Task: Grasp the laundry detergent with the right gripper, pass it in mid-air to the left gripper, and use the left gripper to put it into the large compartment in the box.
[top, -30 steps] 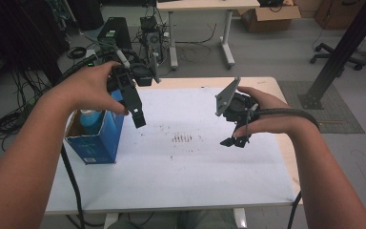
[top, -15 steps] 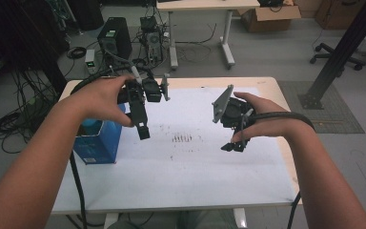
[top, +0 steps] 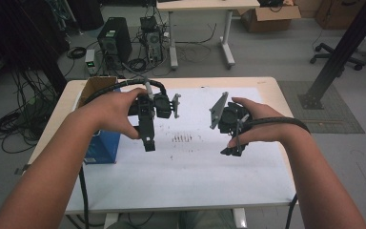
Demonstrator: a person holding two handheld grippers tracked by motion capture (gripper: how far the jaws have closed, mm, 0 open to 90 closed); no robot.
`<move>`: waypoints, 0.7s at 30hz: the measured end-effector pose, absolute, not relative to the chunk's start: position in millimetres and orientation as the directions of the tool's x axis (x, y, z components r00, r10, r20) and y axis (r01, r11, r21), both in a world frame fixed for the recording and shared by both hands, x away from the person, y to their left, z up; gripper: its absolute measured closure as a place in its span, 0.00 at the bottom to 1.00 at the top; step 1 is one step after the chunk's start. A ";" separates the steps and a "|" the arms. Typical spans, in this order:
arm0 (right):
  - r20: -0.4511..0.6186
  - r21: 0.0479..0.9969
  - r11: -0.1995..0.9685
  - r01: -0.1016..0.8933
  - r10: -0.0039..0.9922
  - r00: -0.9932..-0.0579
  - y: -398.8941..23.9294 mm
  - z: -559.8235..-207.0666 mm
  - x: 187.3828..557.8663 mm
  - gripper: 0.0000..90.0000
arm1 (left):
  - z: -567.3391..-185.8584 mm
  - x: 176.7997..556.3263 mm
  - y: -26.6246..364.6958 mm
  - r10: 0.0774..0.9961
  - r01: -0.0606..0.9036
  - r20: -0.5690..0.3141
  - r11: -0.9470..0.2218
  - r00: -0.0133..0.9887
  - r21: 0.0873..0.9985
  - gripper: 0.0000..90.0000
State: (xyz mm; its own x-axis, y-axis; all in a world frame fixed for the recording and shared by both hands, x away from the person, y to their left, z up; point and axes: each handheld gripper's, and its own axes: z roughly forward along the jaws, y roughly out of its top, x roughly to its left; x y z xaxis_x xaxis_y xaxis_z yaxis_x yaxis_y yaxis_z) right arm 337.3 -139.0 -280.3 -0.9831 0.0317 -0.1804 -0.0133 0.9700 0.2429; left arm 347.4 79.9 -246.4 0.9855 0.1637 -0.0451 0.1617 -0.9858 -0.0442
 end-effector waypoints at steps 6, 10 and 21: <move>-0.178 0.239 0.971 -0.021 0.023 -0.984 -137.8 -278.5 341.0 0.04 | -250.8 347.1 78.1 0.139 0.137 -0.057 -0.990 0.989 -0.038 0.00; -0.171 0.236 0.972 -0.021 0.020 -0.985 -138.6 -279.6 344.7 0.04 | -253.3 349.8 80.2 0.134 0.132 -0.065 -0.990 0.989 -0.038 0.00; -0.160 0.231 0.973 -0.016 0.022 -0.987 -142.5 -281.8 349.1 0.04 | -255.8 355.5 83.6 0.147 0.145 -0.073 -0.989 0.986 -0.025 0.00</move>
